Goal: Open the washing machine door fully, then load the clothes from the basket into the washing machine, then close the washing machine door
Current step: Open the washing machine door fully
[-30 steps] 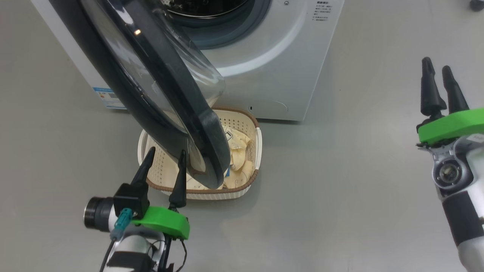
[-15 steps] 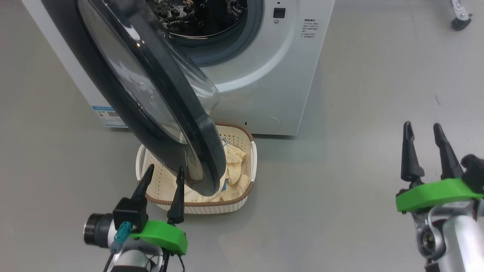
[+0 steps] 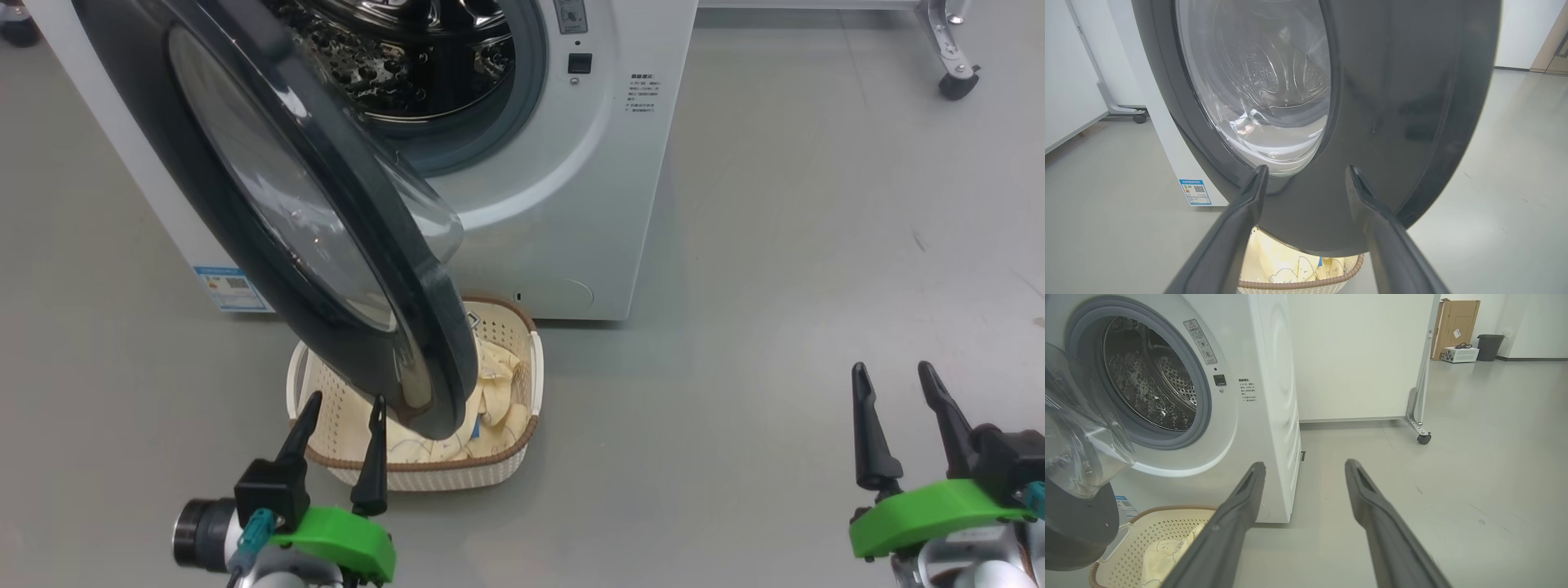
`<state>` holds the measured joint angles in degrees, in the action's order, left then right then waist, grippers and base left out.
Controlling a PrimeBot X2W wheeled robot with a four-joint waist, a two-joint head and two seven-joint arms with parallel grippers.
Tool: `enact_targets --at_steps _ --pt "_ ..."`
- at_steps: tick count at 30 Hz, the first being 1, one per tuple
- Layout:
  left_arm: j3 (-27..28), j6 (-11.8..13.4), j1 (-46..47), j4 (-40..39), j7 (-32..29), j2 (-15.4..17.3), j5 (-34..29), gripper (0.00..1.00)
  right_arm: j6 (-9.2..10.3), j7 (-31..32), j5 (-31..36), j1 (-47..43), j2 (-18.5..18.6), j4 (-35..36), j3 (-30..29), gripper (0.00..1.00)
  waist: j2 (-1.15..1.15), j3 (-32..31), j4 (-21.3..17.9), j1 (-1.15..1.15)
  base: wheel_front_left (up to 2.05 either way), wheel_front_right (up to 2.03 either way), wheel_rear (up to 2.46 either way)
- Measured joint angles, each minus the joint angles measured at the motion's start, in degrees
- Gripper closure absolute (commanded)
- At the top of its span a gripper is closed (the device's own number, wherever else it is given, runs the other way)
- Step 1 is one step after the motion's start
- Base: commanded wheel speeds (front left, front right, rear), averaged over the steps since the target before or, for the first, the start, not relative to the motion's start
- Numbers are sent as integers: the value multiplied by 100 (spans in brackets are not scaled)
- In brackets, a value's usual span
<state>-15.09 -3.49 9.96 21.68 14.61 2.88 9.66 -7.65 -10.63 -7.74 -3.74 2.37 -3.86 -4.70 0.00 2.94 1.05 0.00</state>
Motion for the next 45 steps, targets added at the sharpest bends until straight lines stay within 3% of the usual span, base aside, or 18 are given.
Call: enact_targets --at_steps 25,27,28,29,30,40,45 --pt "32 40 -3 70 0 4 56 0 0 167 18 -303 -10 225 81 0 0 -37 -37 0 0 0 0" --pt "32 52 6 71 0 4 59 54 0 178 18 -299 -10 245 83 0 0 -24 -44 0 0 0 0" --pt "32 52 12 75 0 4 59 61 0 204 18 -299 -10 247 85 0 0 -15 -46 0 0 0 0" --pt "35 52 18 78 0 4 59 87 0 209 18 -299 -10 248 83 0 0 -5 -48 0 0 0 0" --pt "36 52 24 82 0 4 59 100 0 209 18 -299 -11 249 83 0 0 4 -47 1 0 0 0" --pt "134 160 247 26 0 73 59 100 0 210 18 -295 -11 252 77 0 0 3 -30 1 0 0 0" --pt "264 414 470 -309 0 234 -7 100 0 210 15 -296 -11 248 66 0 0 -26 -10 1 0 0 0"
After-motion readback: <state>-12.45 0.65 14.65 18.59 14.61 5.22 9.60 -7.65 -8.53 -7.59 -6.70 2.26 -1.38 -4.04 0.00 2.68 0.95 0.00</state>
